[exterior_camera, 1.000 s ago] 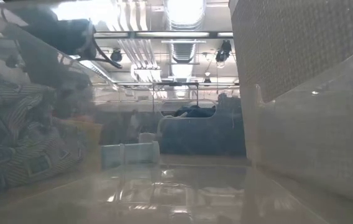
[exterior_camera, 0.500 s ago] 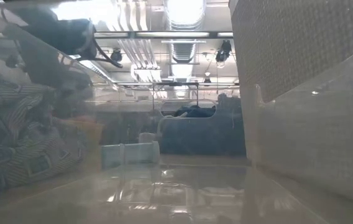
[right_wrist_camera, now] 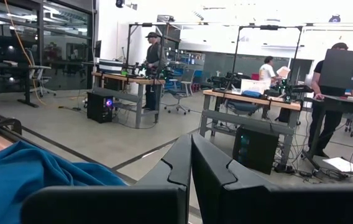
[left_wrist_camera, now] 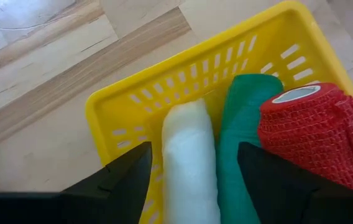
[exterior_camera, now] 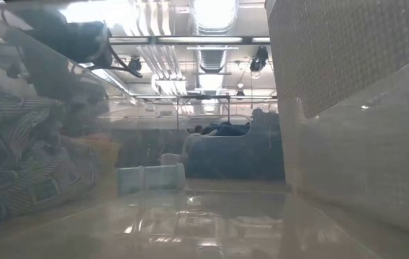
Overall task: Pick & Place Medicine items
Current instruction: Put the blue pill bottle into the transparent bin
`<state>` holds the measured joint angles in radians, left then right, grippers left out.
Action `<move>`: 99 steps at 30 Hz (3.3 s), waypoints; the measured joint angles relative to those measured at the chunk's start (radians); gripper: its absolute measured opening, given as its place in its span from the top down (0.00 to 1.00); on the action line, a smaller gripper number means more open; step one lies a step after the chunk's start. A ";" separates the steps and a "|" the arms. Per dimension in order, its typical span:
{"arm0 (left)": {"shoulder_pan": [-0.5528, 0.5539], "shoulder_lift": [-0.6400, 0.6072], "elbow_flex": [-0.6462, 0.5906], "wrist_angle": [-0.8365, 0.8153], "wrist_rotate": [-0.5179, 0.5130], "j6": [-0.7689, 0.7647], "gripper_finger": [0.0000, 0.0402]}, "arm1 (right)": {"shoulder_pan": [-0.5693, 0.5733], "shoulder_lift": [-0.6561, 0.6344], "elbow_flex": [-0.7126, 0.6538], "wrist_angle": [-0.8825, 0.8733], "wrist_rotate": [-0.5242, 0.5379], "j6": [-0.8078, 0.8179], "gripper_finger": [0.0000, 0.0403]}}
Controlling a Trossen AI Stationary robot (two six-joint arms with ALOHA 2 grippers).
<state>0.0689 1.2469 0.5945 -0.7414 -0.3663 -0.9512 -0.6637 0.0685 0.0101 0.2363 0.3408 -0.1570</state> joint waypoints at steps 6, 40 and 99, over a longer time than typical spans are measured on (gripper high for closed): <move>0.000 0.000 0.000 0.000 0.000 0.000 0.38 | 0.000 0.000 0.000 0.000 0.000 0.000 0.98; -0.002 -0.002 0.138 -0.135 -0.026 0.023 0.39 | 0.000 0.000 0.000 0.000 0.000 0.000 0.98; -0.519 0.103 0.264 0.268 -0.308 0.377 0.33 | 0.000 0.001 0.000 0.000 0.000 0.000 0.98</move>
<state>-0.4502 1.3501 0.8585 -0.4734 -0.6739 -0.5738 -0.6639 0.0696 0.0101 0.2363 0.3409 -0.1570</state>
